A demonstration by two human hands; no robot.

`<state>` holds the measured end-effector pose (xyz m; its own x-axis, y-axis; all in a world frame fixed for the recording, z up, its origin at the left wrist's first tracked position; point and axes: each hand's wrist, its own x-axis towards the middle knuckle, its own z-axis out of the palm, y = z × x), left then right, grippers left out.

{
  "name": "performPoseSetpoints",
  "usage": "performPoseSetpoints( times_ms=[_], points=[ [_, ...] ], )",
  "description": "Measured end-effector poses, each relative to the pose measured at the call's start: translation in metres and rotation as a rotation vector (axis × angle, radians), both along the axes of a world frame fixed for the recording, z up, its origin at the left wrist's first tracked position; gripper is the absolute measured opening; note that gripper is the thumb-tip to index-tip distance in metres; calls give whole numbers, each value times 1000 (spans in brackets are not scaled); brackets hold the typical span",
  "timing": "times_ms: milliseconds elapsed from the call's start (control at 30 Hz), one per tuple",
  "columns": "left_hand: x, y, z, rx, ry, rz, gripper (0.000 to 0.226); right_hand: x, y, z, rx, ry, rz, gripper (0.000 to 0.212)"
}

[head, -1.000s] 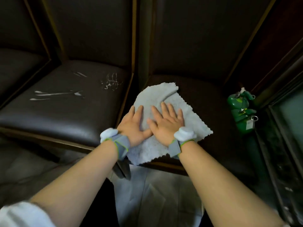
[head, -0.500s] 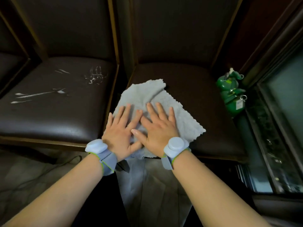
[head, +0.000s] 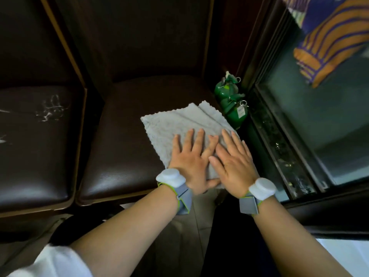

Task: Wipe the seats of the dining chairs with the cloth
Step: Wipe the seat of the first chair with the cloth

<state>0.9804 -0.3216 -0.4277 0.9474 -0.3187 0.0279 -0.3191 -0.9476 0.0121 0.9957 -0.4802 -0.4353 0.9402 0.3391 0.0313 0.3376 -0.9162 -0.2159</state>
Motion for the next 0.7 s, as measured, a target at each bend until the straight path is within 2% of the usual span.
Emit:
performPoseSetpoints(
  times_ms=[200,300,400,533,700],
  points=[
    [10,12,3,-40,-40,-62,109,6,6,7,50,24,-27,81],
    [24,31,7,-65,31,-33,106,26,12,12,43,111,14,70],
    [61,50,13,-102,94,62,93,68,31,16,13,198,53,53],
    [112,70,12,-81,140,177,83,129,65,19,-38,212,61,55],
    [167,78,12,9,145,214,60,199,85,22,-41,270,62,57]
  ],
)
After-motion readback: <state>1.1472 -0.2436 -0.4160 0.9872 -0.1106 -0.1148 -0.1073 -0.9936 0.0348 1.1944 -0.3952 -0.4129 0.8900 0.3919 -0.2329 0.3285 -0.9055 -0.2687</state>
